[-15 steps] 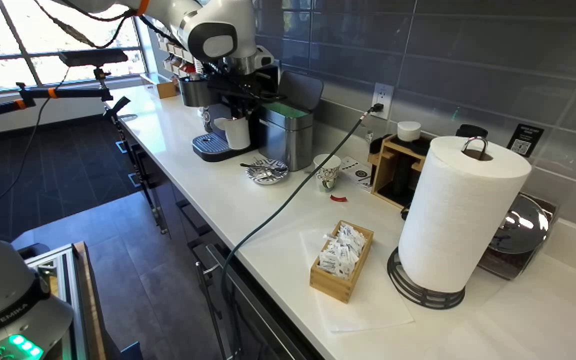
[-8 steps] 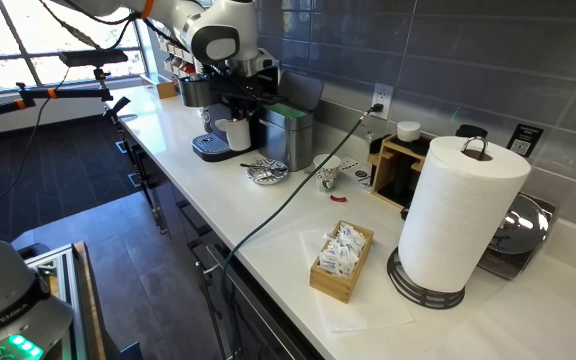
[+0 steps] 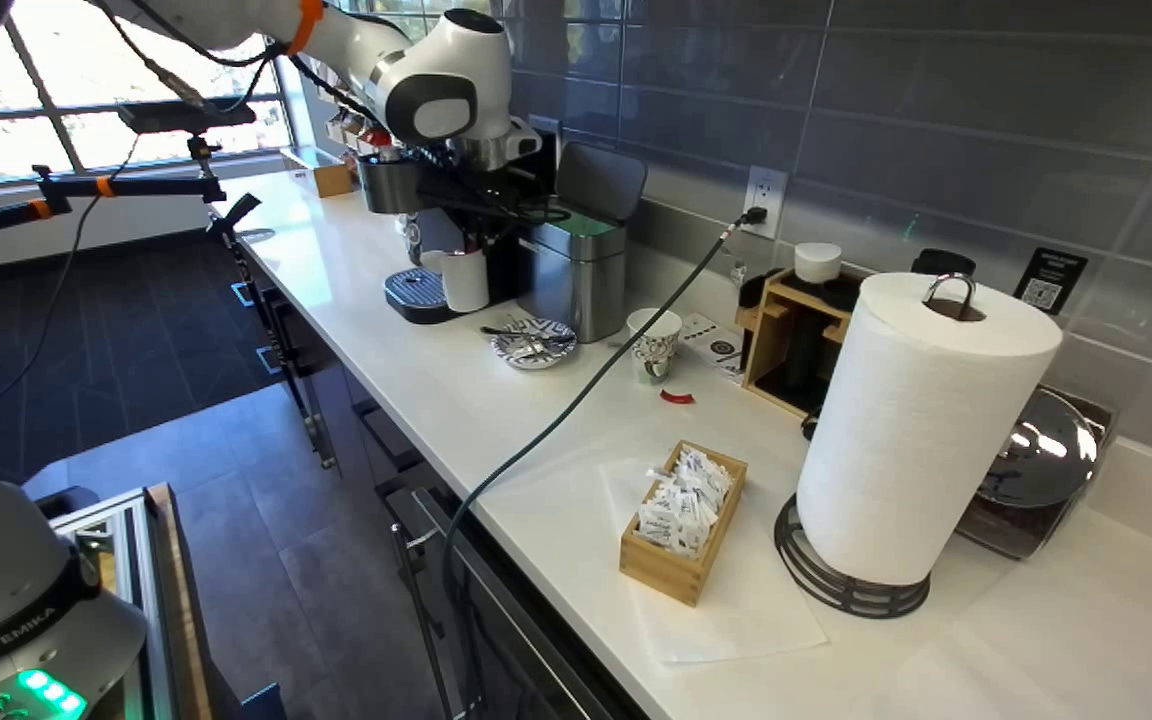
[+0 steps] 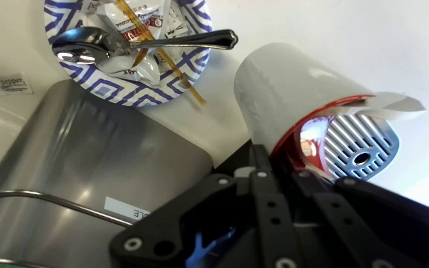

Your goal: Move the broken mug to the left

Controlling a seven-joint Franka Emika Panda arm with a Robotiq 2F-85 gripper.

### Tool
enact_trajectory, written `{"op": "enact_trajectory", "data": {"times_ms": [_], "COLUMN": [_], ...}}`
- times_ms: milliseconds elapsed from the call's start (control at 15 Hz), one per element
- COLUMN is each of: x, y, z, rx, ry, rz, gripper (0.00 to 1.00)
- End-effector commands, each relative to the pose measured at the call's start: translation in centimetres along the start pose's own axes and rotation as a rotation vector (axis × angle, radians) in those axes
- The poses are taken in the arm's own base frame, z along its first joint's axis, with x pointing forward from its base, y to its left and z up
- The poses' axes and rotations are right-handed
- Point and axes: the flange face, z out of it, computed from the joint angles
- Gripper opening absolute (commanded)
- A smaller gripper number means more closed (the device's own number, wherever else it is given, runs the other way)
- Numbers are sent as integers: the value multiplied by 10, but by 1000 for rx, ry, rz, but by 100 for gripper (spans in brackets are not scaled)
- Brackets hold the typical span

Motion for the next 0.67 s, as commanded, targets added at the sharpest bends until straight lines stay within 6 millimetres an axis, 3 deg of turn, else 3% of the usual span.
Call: {"op": "enact_trajectory", "data": {"times_ms": [0, 600], "x": [4, 8], "y": [-7, -11], "z": [7, 32], "rx": [-14, -25], "ry": [16, 29], "rz": [-28, -42], "gripper": [2, 2]}}
